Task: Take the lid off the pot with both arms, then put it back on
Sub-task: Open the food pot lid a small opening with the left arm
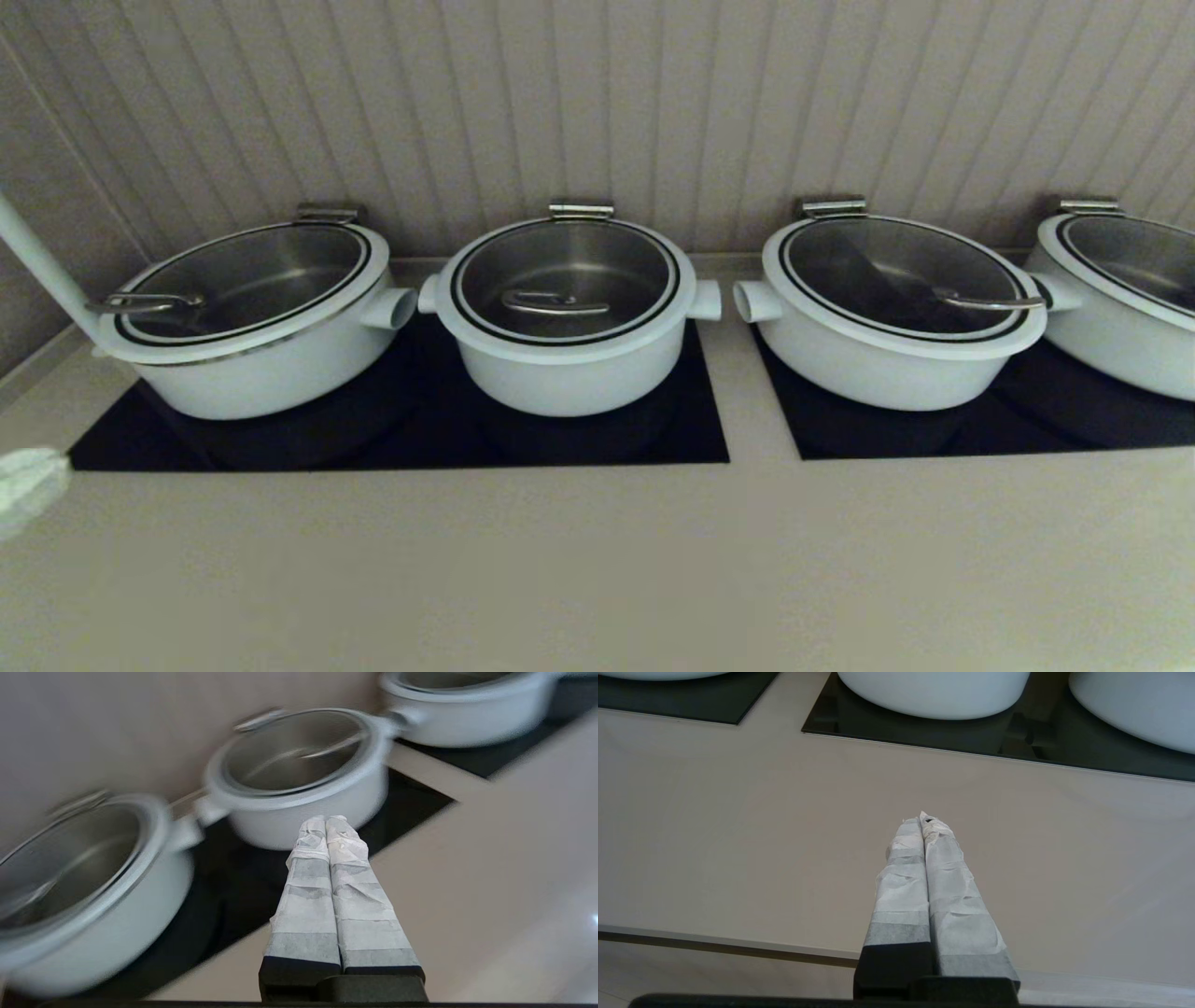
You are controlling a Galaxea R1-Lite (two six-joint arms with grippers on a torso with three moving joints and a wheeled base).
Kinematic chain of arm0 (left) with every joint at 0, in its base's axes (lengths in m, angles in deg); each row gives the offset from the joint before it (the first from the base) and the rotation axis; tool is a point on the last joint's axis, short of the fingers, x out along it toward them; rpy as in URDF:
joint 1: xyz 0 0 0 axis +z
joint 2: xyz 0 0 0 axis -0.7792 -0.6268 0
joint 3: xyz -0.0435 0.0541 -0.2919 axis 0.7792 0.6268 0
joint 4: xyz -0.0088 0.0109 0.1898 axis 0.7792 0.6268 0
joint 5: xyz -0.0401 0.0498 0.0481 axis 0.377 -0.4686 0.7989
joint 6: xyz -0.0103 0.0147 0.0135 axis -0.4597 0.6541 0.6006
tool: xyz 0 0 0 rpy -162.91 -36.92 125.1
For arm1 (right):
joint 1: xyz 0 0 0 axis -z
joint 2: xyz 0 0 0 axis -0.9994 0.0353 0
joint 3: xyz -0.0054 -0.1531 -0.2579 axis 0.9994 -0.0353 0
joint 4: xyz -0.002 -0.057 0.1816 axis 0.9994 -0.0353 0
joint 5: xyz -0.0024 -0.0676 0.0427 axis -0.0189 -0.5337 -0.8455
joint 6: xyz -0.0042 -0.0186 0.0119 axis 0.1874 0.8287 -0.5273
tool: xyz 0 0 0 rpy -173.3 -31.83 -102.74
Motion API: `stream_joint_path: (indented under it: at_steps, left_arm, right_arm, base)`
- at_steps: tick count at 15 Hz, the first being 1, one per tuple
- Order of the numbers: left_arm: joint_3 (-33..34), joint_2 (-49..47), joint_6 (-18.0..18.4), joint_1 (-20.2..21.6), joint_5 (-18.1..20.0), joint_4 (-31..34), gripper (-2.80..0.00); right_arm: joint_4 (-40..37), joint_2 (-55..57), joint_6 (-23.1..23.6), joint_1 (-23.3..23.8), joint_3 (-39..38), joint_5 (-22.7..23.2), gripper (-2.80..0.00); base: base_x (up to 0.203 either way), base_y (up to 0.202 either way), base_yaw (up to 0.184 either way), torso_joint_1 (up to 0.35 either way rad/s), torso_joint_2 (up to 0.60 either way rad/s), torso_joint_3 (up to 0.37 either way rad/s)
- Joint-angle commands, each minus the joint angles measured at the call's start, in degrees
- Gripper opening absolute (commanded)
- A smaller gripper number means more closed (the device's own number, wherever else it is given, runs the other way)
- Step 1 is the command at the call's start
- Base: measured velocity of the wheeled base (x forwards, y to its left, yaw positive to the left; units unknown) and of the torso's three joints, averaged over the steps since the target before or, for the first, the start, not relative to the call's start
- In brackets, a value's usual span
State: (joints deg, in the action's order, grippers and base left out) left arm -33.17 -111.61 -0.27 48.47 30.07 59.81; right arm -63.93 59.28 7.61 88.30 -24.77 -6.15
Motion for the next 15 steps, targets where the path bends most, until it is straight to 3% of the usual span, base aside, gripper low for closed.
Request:
stream_joint_path:
  at_steps: [1, 4, 7, 11, 15]
  left_arm:
    - [-1.36, -8.9, 2.07, -0.14, 3.3, -0.64, -2.8]
    - [-2.09, -14.41, 6.67, -0.18, 3.9, -0.73, -2.8]
    - [-3.66, -21.74, 14.47, -0.99, 3.92, -1.03, -2.8]
    - [-7.92, -31.0, 19.98, -2.55, 3.68, -2.24, -2.8]
    - [-10.61, -36.71, 28.15, -4.51, 3.33, -2.34, -2.8]
  right_arm:
    - [0.0, 0.0, 0.07, 0.02, 0.0, 0.05, -2.8]
    - [0.0, 0.07, 0.07, 0.02, 0.0, 0.05, -2.8]
    - [0.0, 0.09, 0.07, 0.02, 0.0, 0.05, -2.8]
    - [0.0, 0.05, 0.07, 0.02, 0.0, 0.05, -2.8]
    - [0.0, 0.03, 0.07, 0.02, 0.0, 0.05, -2.8]
  base:
    - [0.0, 0.0, 0.0, 0.0, 0.0, 0.0]
    - [0.0, 0.0, 0.0, 0.0, 0.0, 0.0]
    - [0.0, 0.0, 0.0, 0.0, 0.0, 0.0]
    - [0.0, 0.0, 0.0, 0.0, 0.0, 0.0]
    - [0.0, 0.0, 0.0, 0.0, 0.0, 0.0]
